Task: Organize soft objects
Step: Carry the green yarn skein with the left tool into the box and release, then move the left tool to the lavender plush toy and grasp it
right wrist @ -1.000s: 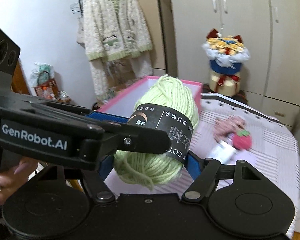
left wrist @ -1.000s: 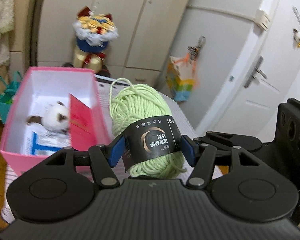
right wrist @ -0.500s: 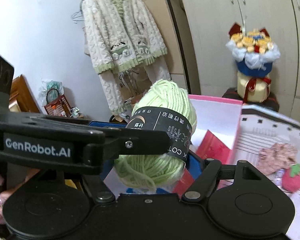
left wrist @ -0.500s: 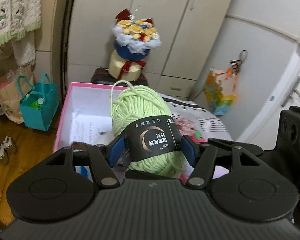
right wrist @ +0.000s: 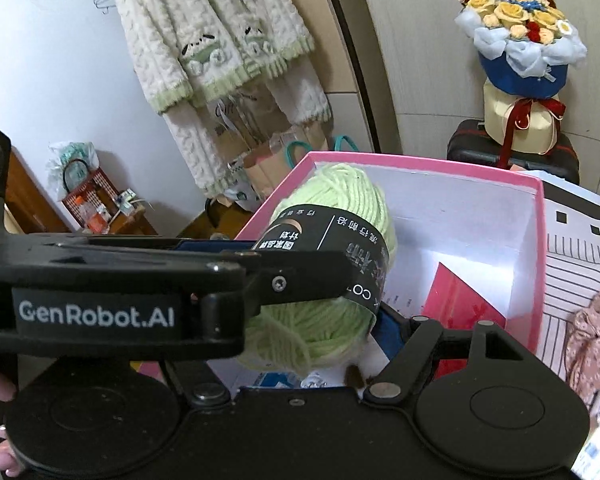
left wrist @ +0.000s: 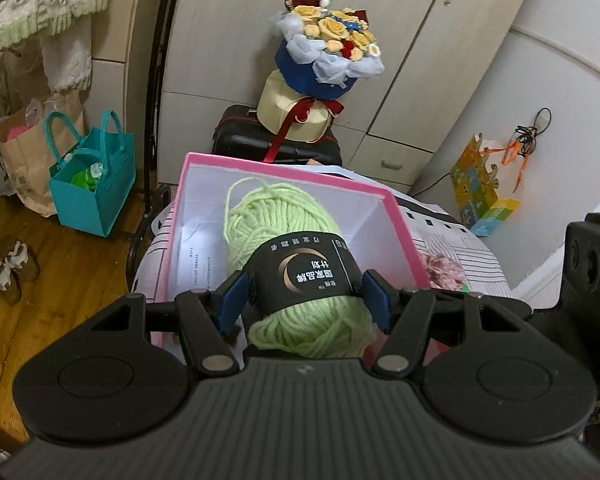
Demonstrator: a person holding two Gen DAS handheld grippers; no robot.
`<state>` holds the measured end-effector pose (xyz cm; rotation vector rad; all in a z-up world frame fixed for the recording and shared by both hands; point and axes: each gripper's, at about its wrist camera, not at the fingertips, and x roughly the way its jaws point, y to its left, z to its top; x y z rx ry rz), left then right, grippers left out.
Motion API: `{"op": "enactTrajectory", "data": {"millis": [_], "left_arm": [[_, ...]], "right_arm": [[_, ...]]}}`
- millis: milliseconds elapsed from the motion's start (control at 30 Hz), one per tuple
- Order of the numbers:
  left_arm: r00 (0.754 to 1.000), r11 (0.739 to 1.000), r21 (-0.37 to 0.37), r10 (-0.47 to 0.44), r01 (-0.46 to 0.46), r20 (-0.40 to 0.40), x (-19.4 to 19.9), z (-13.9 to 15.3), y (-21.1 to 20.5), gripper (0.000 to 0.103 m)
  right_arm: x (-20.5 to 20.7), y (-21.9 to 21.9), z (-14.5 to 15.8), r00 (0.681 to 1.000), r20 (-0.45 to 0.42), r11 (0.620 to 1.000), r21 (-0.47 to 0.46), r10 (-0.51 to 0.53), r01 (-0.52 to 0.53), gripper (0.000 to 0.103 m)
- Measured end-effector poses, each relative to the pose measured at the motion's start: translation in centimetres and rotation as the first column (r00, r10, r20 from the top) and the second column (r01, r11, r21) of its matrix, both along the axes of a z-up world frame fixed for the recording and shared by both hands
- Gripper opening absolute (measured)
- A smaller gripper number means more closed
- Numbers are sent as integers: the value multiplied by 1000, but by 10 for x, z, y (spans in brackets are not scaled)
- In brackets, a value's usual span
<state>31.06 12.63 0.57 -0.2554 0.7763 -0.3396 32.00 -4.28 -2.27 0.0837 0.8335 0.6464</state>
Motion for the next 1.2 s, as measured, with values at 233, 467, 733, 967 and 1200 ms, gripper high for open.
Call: {"op": "enactTrajectory", "data": {"millis": [233, 467, 733, 967, 1200], "left_arm": [[1000, 999, 15, 28, -28, -5, 8, -9, 4, 61], [996, 996, 13, 92, -92, -20, -15, -9, 0, 66], [994, 996, 28, 88, -90, 63, -66, 13, -2, 66], [987, 995, 92, 27, -42, 155, -114, 41, -12, 67], [974, 985, 171, -46, 7, 222, -155, 65, -28, 70]], "right_arm": [[6, 12, -6, 1000, -12, 998, -53, -26, 25, 80], [-22, -1, 12, 996, 86, 997, -74, -6, 12, 83], [-69, -17, 32, 983, 178, 990, -144, 35, -9, 83], [-103, -34, 51, 972, 233, 986, -165, 27, 12, 83], [-138, -51, 68, 961, 276, 979, -197, 10, 46, 84]]}}
